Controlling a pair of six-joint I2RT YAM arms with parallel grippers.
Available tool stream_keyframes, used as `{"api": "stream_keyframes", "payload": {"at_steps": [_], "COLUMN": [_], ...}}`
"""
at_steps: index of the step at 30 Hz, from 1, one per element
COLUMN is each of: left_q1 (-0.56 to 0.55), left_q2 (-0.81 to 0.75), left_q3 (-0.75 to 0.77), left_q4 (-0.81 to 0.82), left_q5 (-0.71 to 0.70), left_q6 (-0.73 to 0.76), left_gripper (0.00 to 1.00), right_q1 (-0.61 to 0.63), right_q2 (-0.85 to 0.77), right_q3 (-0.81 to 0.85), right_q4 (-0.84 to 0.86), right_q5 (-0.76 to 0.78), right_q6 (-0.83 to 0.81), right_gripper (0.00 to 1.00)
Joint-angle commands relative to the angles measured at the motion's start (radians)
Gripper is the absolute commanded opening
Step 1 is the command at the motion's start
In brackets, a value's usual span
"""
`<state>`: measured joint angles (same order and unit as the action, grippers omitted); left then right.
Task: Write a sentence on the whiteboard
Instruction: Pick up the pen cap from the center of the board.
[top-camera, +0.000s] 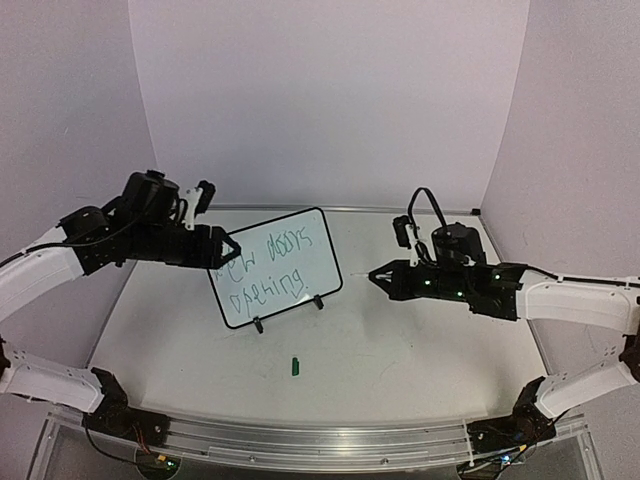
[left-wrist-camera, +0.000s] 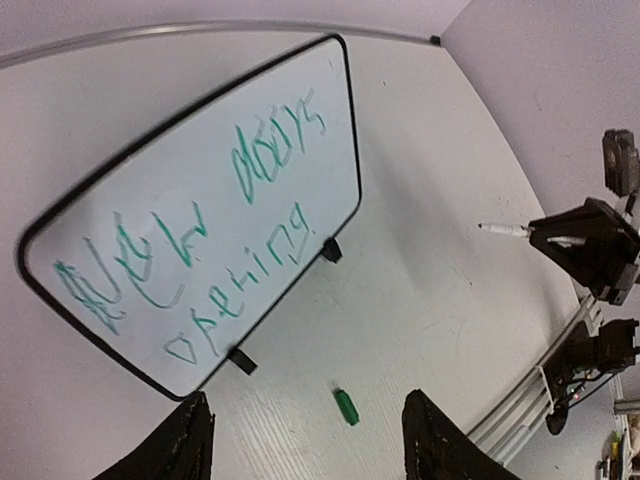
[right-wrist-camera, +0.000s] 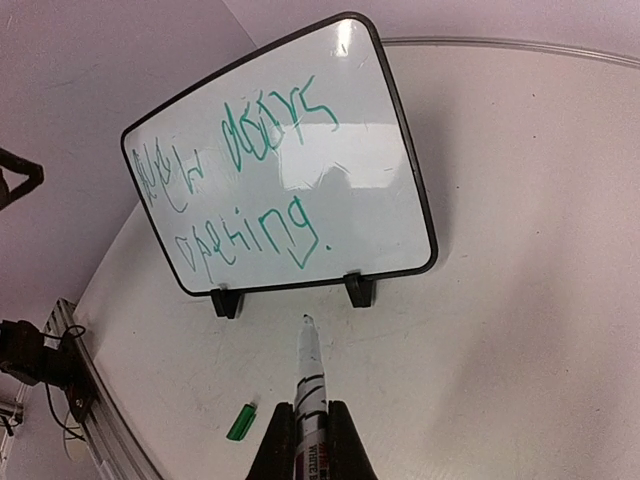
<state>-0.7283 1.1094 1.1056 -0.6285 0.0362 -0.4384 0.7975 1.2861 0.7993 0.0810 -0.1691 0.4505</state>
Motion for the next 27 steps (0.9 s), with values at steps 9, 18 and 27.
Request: {"api": "stream_keyframes", "payload": {"at_steps": [9,18,27], "left_q1": [-0.283,-0.314,-0.339], "left_q2": [0.274,0.435,0.573], "left_q3": [-0.095,-0.147,-0.152], "left_q4": [0.191,0.275,0.332], "left_q5": [0.014,0.145,0.237], "left_q6": [-0.337,-0.398,-0.434], "left_gripper": [0.61,0.46,0.34], "right_q1": [0.005,0.006,0.009], "right_q2": [-0.022,0.006,0.024], "right_q3": [-0.037,-0.046,-0.062], "right_q4": [-0.010,-0.005,0.026], "right_q5": [0.035,0.029,0.041], "right_q6": [0.065,0.085,0.102], "right_gripper": [0.00,0.00,0.00]}}
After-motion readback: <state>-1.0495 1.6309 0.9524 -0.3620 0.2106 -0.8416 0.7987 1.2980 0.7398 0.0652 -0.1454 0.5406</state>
